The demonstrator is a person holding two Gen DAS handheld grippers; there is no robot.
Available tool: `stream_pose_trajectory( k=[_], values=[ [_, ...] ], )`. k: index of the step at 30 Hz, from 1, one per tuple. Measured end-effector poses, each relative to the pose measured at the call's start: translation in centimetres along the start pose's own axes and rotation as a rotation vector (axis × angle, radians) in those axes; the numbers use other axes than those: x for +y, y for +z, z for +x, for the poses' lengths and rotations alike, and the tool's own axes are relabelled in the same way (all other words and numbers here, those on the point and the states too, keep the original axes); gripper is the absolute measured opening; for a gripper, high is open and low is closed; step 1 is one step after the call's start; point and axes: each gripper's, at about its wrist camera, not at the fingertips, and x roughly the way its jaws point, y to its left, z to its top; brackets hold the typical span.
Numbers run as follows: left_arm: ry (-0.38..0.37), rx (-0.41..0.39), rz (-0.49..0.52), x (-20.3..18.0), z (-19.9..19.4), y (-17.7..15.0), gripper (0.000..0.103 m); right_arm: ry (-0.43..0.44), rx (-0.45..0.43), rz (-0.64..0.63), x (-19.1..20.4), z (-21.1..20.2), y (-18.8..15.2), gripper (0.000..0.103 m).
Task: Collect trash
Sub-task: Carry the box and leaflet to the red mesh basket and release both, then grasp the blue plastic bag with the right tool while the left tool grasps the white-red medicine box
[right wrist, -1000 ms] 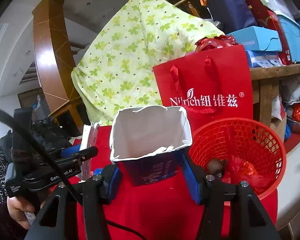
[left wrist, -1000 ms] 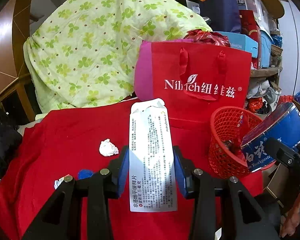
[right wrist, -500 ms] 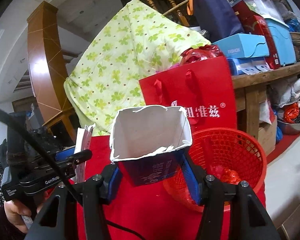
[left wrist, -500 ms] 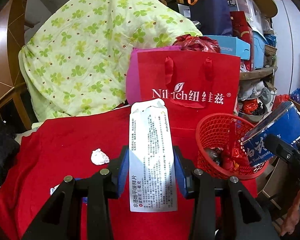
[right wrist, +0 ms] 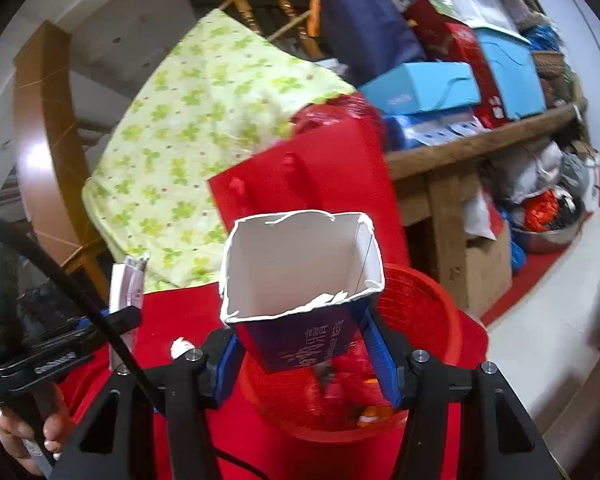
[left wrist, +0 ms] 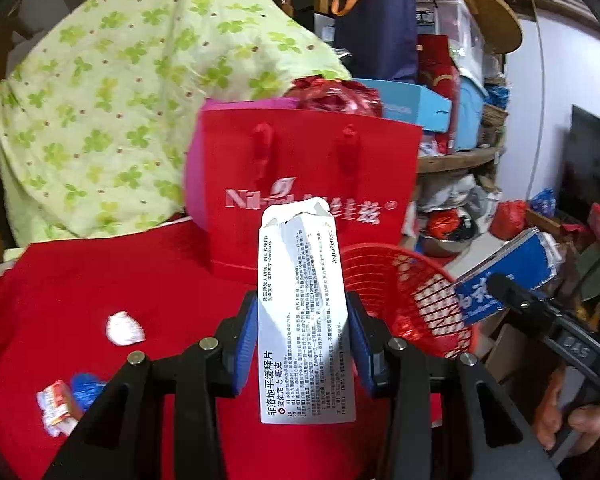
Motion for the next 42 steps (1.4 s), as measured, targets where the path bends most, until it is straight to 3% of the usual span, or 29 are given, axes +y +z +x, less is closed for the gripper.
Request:
stream_pose_trajectory(
  k=[7,8,9,11,14,19,22,25,31,33,36,39,42],
  values=[
    [-0.145,0.013,-0.016,-2.7,3.4,1.3,0.045,-0.031,0.028,0.020,-2.3,2.1,1.8,0.061],
    [-0.168,0.028,-0.019,-3.2,4.4,1.4,0.046,-0.026,0.036,0.036,-2.7,2.7,2.0,0.062],
    [-0.180,0.040,-0.018,-3.5,5.1,1.4,0.057,-0.027,0.053,0.055,-3.2,3.5,2.1,0.065],
    [-0.172,0.074,-0.014,-4.1,6.7,1.1,0.075,-0.025,0.092,0.088,-3.8,4.6,2.1,0.068],
    [-0.158,0.100,-0.015,-3.8,7.4,-0.2,0.075,-0.002,0.153,0.163,-5.0,6.2,1.5,0.069],
    [-0.123,0.108,-0.045,-0.8,5.7,-2.2,0.075,0.013,0.141,0.196,-5.1,5.9,0.6,0.072],
    [-0.073,0.114,-0.059,2.4,3.5,-4.4,0.075,0.042,0.108,0.176,-3.9,4.7,0.4,0.072],
    [0.023,0.121,-0.071,6.4,0.5,-7.8,0.075,0.091,0.077,0.122,-1.4,3.8,0.7,0.072],
    [0.265,0.157,-0.182,16.1,-6.2,-15.0,0.075,0.215,0.065,-0.018,6.3,3.2,0.6,0.072],
    [0.367,0.149,-0.234,19.5,-9.0,-17.2,0.075,0.245,0.085,-0.061,8.7,3.6,0.0,0.072],
    [0.453,0.142,-0.322,23.6,-11.7,-19.4,0.075,0.292,0.140,-0.120,12.8,4.9,-1.4,0.072],
    [0.505,0.111,-0.402,26.7,-13.9,-21.0,0.075,0.328,0.221,-0.166,16.8,6.7,-3.5,0.072],
    [0.508,0.090,-0.444,28.3,-14.8,-22.0,0.075,0.362,0.307,-0.211,20.4,8.9,-5.8,0.072]
  ],
)
